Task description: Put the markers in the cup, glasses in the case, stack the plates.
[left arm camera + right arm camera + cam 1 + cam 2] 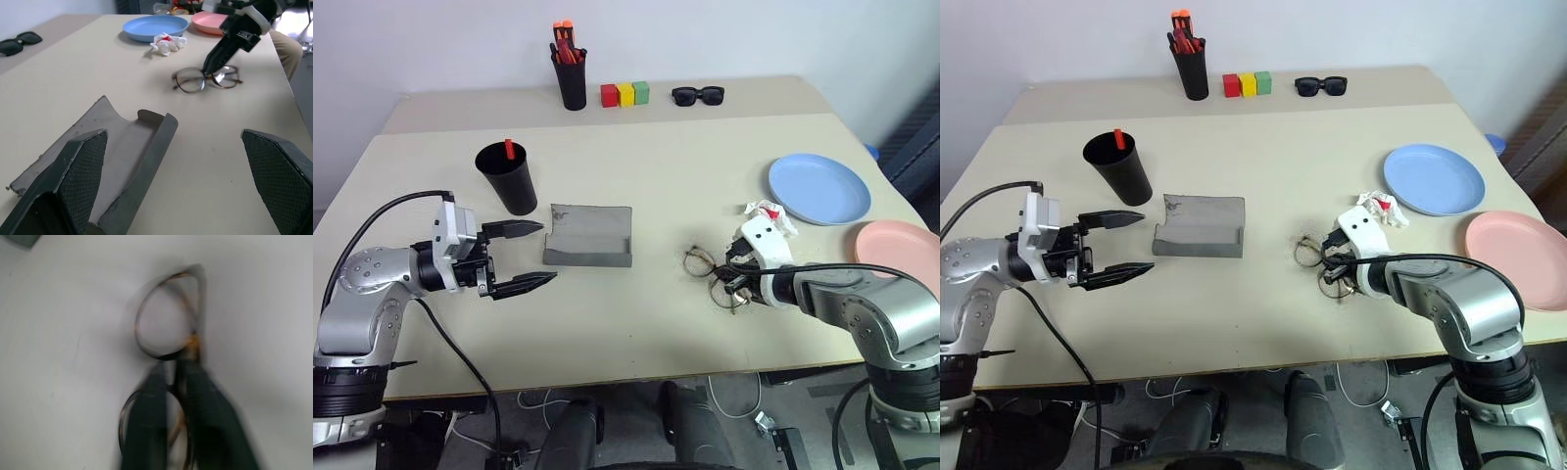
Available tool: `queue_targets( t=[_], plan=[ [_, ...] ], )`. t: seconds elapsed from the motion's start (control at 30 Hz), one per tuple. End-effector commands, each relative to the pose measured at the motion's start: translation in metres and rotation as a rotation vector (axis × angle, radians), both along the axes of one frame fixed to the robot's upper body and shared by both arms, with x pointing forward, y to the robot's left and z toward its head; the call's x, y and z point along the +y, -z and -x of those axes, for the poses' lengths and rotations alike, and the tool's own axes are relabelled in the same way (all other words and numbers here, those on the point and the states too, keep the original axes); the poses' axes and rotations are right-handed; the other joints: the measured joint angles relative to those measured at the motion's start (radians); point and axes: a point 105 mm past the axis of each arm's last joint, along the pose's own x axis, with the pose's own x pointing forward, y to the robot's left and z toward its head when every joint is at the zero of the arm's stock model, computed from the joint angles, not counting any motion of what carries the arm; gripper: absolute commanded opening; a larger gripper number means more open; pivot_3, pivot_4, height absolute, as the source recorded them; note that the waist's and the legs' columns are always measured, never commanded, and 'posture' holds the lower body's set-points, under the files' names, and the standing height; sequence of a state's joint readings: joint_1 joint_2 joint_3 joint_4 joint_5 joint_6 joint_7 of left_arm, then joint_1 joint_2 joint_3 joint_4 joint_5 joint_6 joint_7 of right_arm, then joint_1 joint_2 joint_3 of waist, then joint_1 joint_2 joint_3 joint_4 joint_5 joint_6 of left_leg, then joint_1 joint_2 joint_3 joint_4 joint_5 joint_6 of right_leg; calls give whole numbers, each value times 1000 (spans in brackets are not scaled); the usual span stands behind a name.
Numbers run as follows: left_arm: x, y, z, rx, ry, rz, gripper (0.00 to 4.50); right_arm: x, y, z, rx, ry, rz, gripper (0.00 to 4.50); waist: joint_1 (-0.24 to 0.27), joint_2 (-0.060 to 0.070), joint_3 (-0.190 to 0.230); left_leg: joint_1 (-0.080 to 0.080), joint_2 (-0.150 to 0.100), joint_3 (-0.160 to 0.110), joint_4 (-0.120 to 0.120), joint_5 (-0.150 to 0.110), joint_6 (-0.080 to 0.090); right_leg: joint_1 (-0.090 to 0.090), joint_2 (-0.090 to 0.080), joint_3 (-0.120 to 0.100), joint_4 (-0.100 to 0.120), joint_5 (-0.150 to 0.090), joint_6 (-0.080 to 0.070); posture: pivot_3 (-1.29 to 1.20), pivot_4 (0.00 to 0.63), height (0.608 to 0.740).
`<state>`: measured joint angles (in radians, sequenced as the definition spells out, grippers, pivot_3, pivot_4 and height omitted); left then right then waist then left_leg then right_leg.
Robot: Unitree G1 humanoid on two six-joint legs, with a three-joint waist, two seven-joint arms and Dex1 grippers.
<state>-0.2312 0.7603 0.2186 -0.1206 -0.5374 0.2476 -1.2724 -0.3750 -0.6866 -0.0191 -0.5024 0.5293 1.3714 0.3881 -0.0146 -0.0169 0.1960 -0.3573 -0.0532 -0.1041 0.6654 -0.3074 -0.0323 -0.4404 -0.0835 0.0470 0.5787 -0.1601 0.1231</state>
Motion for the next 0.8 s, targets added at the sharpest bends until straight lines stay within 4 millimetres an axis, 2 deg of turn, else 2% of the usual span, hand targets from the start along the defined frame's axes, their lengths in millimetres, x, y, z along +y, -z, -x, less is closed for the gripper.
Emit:
queue_targets(
  t=[0.03, 0.2, 0.3, 0.4, 0.47, 0.63, 0.8],
  plan=[
    [0, -8, 3, -42, 10, 6, 4500, 0, -2, -2, -15, -12, 19, 60, 0, 0, 0, 0, 0, 0, 0, 0, 0, 0, 0, 0, 0, 0, 0, 0, 150, 740],
    [2, -9, 2, -44, -4, 10, 4500, -1, -14, -7, -54, -38, 34, 60, 0, 0, 0, 0, 0, 0, 0, 0, 0, 0, 0, 0, 0, 0, 0, 0, 150, 740],
    [9, -12, 3, -29, -33, 31, 4500, 0, -51, -25, -171, -57, 41, 60, -6, 1, 0, 0, 0, 0, 0, 0, 0, 0, 0, 0, 0, 0, 0, 0, 150, 740],
    [15, -15, 4, -21, -58, 42, 4500, 11, -72, -34, -240, -96, 32, 60, -7, 1, 1, 0, 1, 1, -1, 0, 0, -1, 1, 0, 0, 0, 0, 0, 150, 740],
    [20, -15, 4, -16, -81, 36, 4500, 30, -82, -42, -289, -137, -12, 60, -6, 1, 0, 0, 2, 0, -2, 0, 1, -1, 1, 0, 0, 0, 0, 0, 150, 740],
    [31, -11, 6, -7, -140, 35, 4500, 95, -96, -60, -405, -268, -128, 60, -23, 1, 1, 0, 2, 1, -2, 0, 1, -2, 1, 0, 0, 0, 0, 0, 150, 740],
    [31, -11, 13, -7, -150, 31, 4500, 149, -108, -61, -433, -392, -271, 60, -28, 1, 1, -2, 1, 0, -2, 0, 1, -3, 1, 0, 1, 0, 0, 0, 150, 740]
  ],
)
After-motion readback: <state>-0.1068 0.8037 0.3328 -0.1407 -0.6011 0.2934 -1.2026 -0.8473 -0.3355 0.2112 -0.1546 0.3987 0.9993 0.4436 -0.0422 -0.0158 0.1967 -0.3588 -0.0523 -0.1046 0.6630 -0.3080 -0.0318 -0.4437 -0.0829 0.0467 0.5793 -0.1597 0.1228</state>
